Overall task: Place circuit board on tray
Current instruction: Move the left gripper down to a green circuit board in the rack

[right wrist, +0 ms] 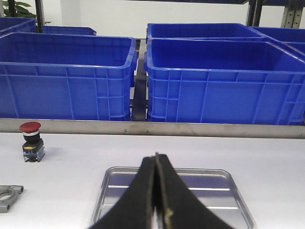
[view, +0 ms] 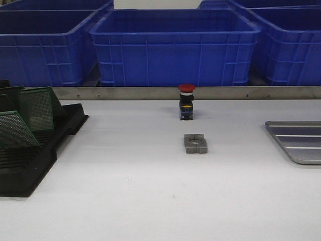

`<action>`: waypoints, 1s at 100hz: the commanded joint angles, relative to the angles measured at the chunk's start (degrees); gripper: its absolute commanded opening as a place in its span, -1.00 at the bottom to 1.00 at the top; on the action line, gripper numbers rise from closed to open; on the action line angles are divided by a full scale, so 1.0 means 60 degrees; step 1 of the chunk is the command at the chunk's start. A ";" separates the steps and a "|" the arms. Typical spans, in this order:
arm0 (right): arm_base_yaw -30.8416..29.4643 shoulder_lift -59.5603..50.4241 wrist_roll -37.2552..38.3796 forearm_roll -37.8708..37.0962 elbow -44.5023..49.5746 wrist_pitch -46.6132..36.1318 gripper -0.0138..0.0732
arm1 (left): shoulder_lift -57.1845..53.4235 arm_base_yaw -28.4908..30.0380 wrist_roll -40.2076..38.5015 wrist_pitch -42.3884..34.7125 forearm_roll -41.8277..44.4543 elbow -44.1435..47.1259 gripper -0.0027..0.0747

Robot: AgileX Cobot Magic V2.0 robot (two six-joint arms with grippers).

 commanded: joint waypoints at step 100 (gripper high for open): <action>0.0014 -0.0246 0.0003 -0.0064 -0.0122 -0.0837 -0.82 | 0.6939 0.0016 0.2236 0.4990 -0.0864 -0.5930 -0.08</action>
